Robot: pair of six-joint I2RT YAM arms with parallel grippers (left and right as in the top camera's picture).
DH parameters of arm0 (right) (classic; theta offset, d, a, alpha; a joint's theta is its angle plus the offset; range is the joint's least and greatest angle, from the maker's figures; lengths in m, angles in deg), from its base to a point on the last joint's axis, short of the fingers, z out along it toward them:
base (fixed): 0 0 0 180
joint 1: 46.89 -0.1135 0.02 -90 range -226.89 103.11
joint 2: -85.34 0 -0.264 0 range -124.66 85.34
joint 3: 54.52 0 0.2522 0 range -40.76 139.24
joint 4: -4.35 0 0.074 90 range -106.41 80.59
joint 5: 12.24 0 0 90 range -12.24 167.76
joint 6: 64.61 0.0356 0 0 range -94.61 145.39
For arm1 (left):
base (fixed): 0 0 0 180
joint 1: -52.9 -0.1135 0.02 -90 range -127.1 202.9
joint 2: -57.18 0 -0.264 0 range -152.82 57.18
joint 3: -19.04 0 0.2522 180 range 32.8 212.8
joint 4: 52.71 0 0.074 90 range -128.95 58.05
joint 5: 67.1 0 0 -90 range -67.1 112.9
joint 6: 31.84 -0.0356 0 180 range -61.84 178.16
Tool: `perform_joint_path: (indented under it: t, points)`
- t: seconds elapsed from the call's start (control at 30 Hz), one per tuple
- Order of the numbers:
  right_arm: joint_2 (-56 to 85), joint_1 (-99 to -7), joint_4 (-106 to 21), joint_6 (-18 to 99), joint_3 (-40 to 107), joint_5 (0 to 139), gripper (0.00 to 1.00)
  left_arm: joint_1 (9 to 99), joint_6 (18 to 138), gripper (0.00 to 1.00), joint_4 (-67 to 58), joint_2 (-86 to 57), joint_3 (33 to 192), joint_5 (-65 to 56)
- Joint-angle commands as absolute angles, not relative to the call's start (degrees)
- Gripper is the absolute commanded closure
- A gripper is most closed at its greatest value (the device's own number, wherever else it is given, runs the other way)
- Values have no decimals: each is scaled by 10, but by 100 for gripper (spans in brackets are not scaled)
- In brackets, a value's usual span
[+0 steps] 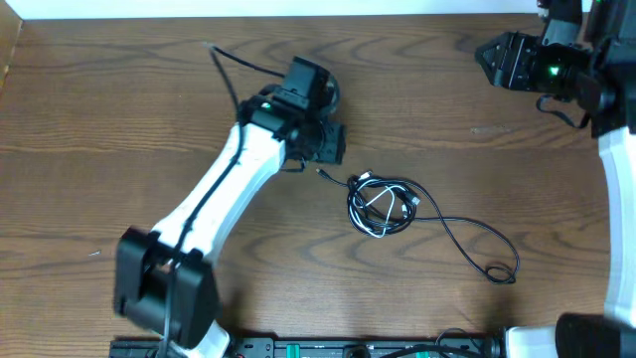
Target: Untangle cables
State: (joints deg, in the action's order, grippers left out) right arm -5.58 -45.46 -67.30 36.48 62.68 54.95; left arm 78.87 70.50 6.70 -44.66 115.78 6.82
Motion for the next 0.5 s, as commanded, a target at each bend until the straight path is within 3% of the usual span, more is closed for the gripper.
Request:
perform_joint_path:
  t: [0.0,0.37,0.47]
  points:
    - [-65,-453,-676,348,630,553,41,801,741,41,81,-473,1154,27]
    - [-77,-453,-689,334,630,554,37,857,791,42,69,-551,1154,26]
    - [-77,-453,-693,330,629,557,36,863,792,50,71,-567,1154,26]
